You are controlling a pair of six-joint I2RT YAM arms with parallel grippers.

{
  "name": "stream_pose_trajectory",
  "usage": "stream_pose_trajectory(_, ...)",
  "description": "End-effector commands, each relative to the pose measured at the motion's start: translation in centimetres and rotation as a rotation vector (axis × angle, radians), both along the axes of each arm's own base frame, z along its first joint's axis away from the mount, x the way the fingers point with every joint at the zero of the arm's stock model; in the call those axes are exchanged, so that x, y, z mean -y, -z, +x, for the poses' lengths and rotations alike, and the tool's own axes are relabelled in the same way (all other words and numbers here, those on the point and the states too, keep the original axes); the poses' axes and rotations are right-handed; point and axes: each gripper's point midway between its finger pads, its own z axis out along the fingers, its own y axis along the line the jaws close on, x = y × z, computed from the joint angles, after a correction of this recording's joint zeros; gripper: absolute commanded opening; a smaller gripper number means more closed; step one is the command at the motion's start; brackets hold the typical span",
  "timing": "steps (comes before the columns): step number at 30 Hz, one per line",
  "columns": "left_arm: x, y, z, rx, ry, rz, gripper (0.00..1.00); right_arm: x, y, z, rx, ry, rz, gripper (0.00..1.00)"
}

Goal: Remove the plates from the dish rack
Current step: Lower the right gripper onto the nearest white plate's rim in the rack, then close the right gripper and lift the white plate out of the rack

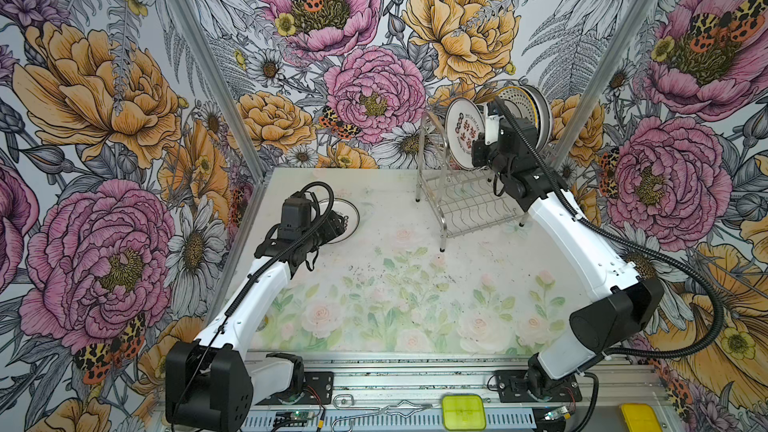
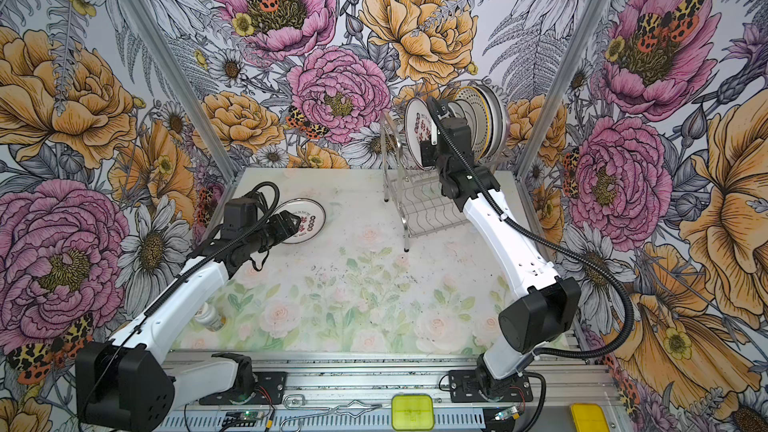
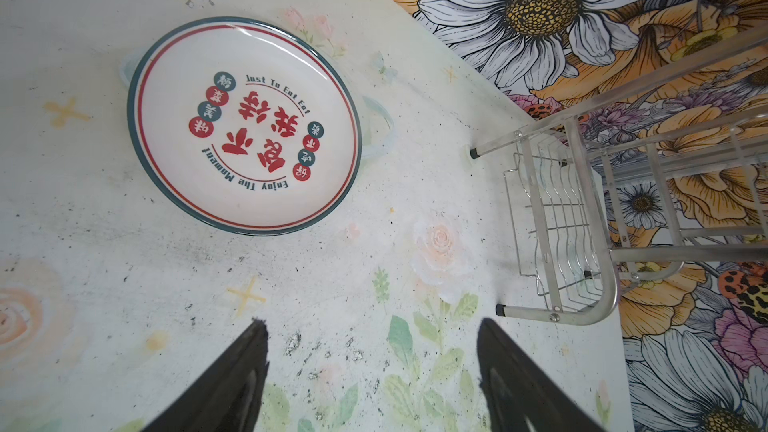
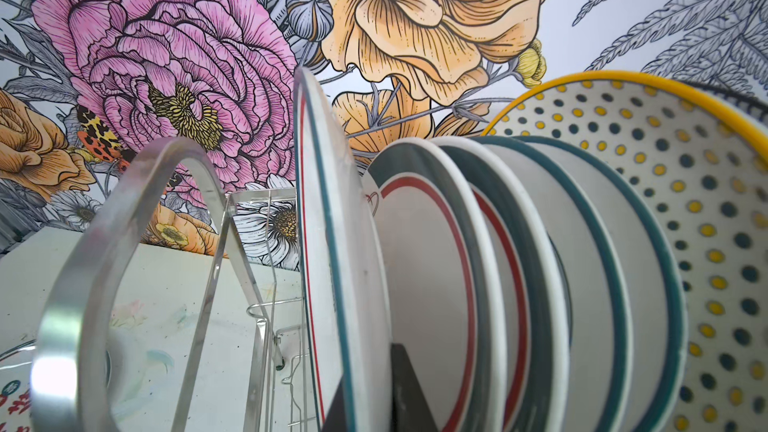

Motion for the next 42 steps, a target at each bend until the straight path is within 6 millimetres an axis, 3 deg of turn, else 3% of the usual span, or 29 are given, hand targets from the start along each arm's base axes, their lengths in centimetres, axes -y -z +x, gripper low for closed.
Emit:
stream_pose_trajectory(1,0.1,-0.5,0.2,0.02,0.009,-0.014,0.79,-0.7,-0.5,-0.6,0.023,-0.051,-0.082,0.0)
stream_pose_trajectory(20,-0.5,-0.7,0.1,0.02,-0.004,-0.013,0.79,1.3,-6.5,-1.5,0.206,0.041,-0.048,0.0)
stream_pose_trajectory(30,-1.6,-1.2,-0.2,0.027,-0.026,-0.025,0.79,3.0,-11.5,-2.7,0.353,0.089,0.052,0.0)
stream_pose_trajectory(36,-2.0,-1.5,-0.4,0.037,-0.03,-0.034,0.79,3.7,-15.3,-4.9,0.446,0.058,0.137,0.0)
stream_pose_trajectory(42,-2.1,-1.6,-0.8,0.043,-0.028,-0.022,0.79,4.6,-18.5,-9.5,0.538,-0.043,0.236,0.0)
